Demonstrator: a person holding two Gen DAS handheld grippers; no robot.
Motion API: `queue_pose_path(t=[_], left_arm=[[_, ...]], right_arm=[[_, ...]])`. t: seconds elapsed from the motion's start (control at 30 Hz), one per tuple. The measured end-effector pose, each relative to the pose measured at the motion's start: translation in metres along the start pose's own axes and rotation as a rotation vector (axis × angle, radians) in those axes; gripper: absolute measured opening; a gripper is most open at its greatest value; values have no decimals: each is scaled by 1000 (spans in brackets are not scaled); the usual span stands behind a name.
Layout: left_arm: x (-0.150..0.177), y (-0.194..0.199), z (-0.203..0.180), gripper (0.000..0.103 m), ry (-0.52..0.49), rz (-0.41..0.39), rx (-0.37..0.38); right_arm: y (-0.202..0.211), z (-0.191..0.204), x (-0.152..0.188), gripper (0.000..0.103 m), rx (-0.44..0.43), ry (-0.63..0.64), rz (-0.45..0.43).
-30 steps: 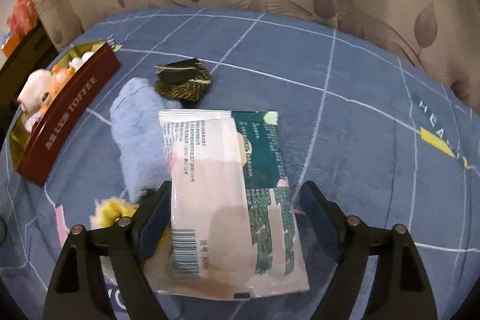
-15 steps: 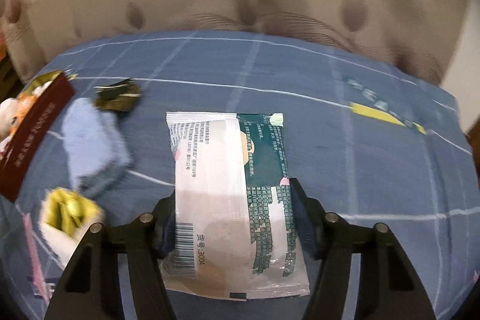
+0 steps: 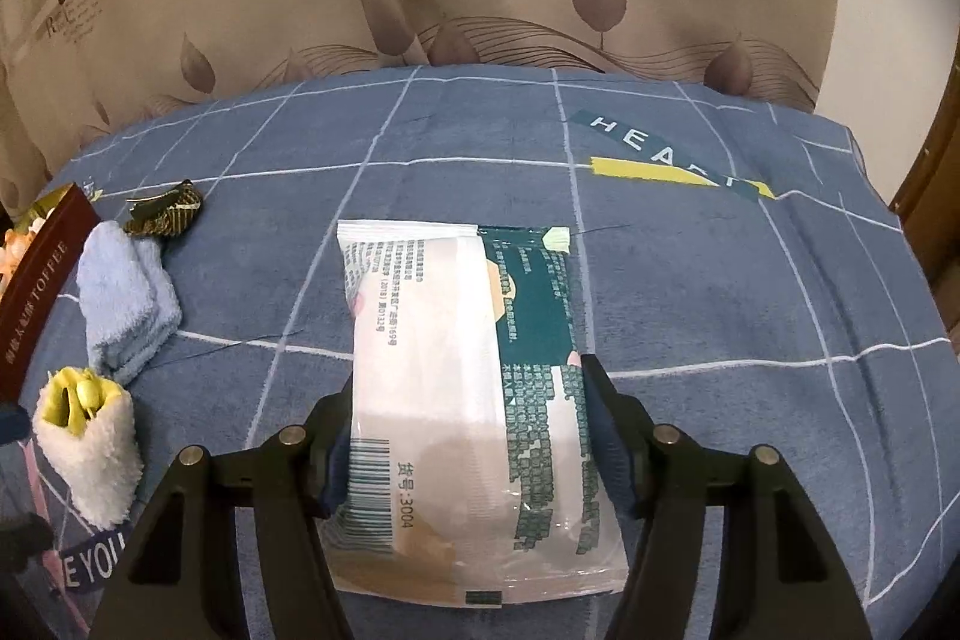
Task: Organize soft objects
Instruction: 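Grasp the wrapped packet with the right gripper while the left grasps the fluffy white sock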
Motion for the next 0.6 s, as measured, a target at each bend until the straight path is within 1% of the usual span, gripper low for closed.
queue_pose_path(t=[0.17,0.37,0.4,0.43,0.47,0.6], left_arm=[[-4,-24,-1,67,7,23,-53],[-16,-44,1,67,38,31,-84],[-18,-46,1,66,44,37,-79],[-20,-49,1,54,52,37,-75],[-21,-49,2,52,65,33,-75],[-20,-47,1,50,62,38,-58]], right_arm=[[-1,-2,0,62,-19,-11,-1],[-2,0,0,63,-12,2,8],[-2,1,0,64,-12,5,10],[-3,2,0,64,-12,9,15],[-4,3,0,64,-8,14,20],[-4,3,0,64,-5,19,21]])
Point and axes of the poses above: each gripper's, at about its wrist camera, not at the fingertips, and y roughly against the way its jaws point, z to its left, x to its underside, the point moved 3 cm from there along -y, roughly the way its jaws point, and after that the axes turned 13 degrees about y, right-handed, at the moved point
